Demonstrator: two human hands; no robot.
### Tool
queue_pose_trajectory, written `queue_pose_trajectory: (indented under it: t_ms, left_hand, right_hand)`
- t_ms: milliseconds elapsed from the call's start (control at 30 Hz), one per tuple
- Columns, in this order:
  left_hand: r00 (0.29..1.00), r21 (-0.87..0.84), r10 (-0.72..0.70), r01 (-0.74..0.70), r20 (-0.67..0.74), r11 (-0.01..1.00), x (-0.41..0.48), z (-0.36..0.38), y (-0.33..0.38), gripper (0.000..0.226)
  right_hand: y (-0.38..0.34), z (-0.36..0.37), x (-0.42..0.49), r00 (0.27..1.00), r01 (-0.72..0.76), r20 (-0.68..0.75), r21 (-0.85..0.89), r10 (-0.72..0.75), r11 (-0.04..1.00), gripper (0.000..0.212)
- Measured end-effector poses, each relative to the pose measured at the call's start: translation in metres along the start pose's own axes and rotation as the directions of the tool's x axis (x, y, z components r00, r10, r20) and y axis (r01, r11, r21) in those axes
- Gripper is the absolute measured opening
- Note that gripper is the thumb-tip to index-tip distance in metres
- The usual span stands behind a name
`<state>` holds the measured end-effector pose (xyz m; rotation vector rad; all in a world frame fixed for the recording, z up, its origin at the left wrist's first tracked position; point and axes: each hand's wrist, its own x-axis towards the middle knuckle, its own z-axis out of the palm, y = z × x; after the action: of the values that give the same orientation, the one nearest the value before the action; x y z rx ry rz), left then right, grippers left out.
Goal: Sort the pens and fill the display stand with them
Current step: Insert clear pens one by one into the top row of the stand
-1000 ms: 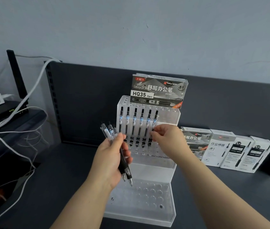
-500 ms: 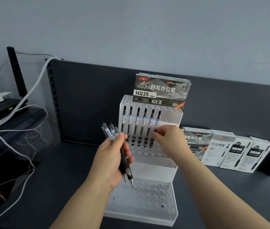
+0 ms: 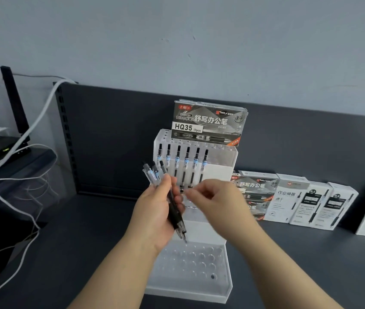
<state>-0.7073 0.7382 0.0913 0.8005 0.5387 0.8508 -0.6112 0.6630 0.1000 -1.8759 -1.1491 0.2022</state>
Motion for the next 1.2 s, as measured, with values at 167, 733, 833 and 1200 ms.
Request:
queue_pose_trajectory:
  t_ms: [167, 733, 833, 1200]
  left_hand:
    - [1.0, 0.04, 0.004, -0.005, 0.031, 0.999, -0.006, 0.014, -0.01, 0.023]
    - [0.973, 0.472, 0.213, -0.227, 0.085, 0.852, 0.026, 0.001, 0.0, 0.02]
    - [0.974, 0.507, 0.212, -0.22, 0.073, 0.834, 0.033, -0.002, -0.004, 0.019]
    - [0.977, 0.609, 0.188, -0.207, 0.097, 0.766, 0.04, -0.008, -0.008, 0.019]
  right_hand:
    - [-0.002, -0.002, -0.01, 0.996, -0.022, 0.089, 0.176, 0.006, 0.984, 0.008]
    - [0.022, -0.035, 0.037, 0.969, 0.022, -0.246, 0.214, 0.033, 0.977, 0.008]
    - [0.029, -0.028, 0.046, 0.971, 0.004, -0.236, 0.128, 0.027, 0.992, 0.014]
    - [0.043, -0.009, 0.053, 0.988, -0.012, -0.154, -0.104, -0.005, 0.995, 0.006]
